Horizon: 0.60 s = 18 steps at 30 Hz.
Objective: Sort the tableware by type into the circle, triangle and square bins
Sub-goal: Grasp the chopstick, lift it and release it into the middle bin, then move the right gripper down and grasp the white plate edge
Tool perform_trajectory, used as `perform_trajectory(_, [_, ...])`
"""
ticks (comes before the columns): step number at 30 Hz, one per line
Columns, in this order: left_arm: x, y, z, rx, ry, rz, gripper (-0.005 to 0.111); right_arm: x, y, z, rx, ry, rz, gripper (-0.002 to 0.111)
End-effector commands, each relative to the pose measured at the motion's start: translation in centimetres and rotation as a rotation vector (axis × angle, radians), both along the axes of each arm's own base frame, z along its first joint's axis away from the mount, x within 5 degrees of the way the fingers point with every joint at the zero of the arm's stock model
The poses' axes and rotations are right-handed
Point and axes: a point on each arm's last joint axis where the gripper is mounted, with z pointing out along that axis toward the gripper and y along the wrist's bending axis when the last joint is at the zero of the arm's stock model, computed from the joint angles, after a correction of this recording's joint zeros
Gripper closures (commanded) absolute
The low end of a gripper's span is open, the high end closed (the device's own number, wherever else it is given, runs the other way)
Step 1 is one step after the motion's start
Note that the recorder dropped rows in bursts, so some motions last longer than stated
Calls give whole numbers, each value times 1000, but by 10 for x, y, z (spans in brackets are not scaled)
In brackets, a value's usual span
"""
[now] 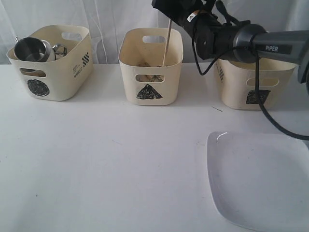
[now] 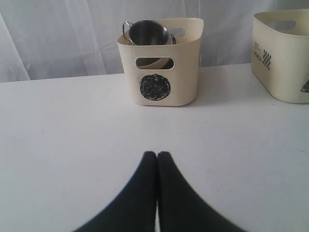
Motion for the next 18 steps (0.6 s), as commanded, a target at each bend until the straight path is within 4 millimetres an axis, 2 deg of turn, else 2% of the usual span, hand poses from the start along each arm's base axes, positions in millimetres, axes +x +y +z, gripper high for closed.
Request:
perform_trajectory(1, [0, 0, -1, -4, -3, 3, 107, -5, 3, 8, -54, 71, 23, 79])
perform_trajectory(5, [0, 0, -1, -4, -3, 3, 107, -23, 3, 12, -211, 231, 73, 77])
perform_trajectory(8, [0, 0, -1, -4, -3, 3, 107, -47, 5, 11, -345, 425, 154, 77])
perform_trajectory(13, [0, 0, -1, -4, -3, 3, 107, -103, 9, 5, -459, 744, 280, 77])
perform_trajectory(16, [0, 0, -1, -4, -3, 3, 107, -141, 13, 1, -606, 853, 334, 76])
perform_trajectory(18, [0, 0, -1, -4, -3, 3, 107, -168, 19, -5, -698, 924, 334, 72])
